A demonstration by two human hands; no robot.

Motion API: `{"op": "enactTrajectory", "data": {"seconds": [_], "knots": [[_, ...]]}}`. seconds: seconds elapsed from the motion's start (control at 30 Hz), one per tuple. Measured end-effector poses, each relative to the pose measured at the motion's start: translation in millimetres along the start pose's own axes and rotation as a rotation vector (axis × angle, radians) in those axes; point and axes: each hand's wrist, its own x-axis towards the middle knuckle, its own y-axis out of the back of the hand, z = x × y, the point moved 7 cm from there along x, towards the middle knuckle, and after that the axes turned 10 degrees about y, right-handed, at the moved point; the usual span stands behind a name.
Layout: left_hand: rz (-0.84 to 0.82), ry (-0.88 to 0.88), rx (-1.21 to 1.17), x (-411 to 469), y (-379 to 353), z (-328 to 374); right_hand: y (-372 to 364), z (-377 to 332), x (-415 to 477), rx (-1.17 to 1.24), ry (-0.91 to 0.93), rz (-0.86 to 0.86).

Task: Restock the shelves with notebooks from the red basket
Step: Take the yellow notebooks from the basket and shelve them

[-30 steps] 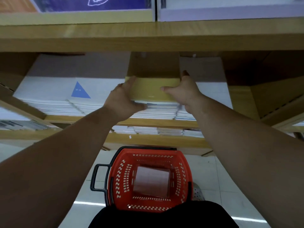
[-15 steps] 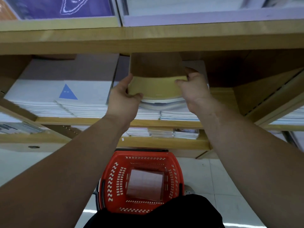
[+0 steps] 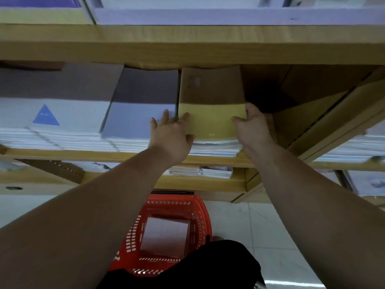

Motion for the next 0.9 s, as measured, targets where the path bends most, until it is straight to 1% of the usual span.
{"op": "enactTrajectory", "data": {"seconds": [0.07,0.1,0.17,0.2,0.3,0.37,0.4,0.47,0.53,0.6,0.67,0.77,0.9], "knots": [[-0.001,-0.008,-0.006,3,3,-2,-5,2,6,-0.046,-0.029,-0.012],[-0.016,0.005,-0.076,4,6,-2,-6,4,8,-0.07,-0.053,-0.024],[-0.041,0.111,-0.406,3,16,-5,-8,9,8,-0.046,-0.096,-0.065],[-0.021,0.159,-0.586,2,20,-6,-8,11,8,-0.017,-0.116,-0.085],[0.071,0.229,-0.979,-2,30,-5,-8,9,3,0.037,-0.147,-0.106],[0.007,0.3,-1.262,-4,29,0,-6,3,0,0.035,-0.135,-0.094],[-0.043,0.335,-1.342,-5,28,4,-5,-1,-3,0.031,-0.125,-0.089],[-0.11,0.38,-1.41,-8,27,5,-4,-12,-9,0.011,-0.101,-0.096],[-0.126,0.405,-1.497,-13,30,-4,-5,-26,-15,-0.028,-0.081,-0.1],[-0.138,0.374,-1.608,-19,39,-18,-11,-41,-23,-0.06,-0.087,-0.09],[-0.153,0.291,-1.683,-28,52,-36,-26,-60,-35,-0.088,-0.079,-0.066],[-0.154,0.2,-1.761,-42,74,-86,-72,-93,-60,-0.111,-0.004,-0.02],[-0.113,0.233,-1.816,-55,96,-195,-171,-130,-95,-0.008,-0.013,-0.038]]}}
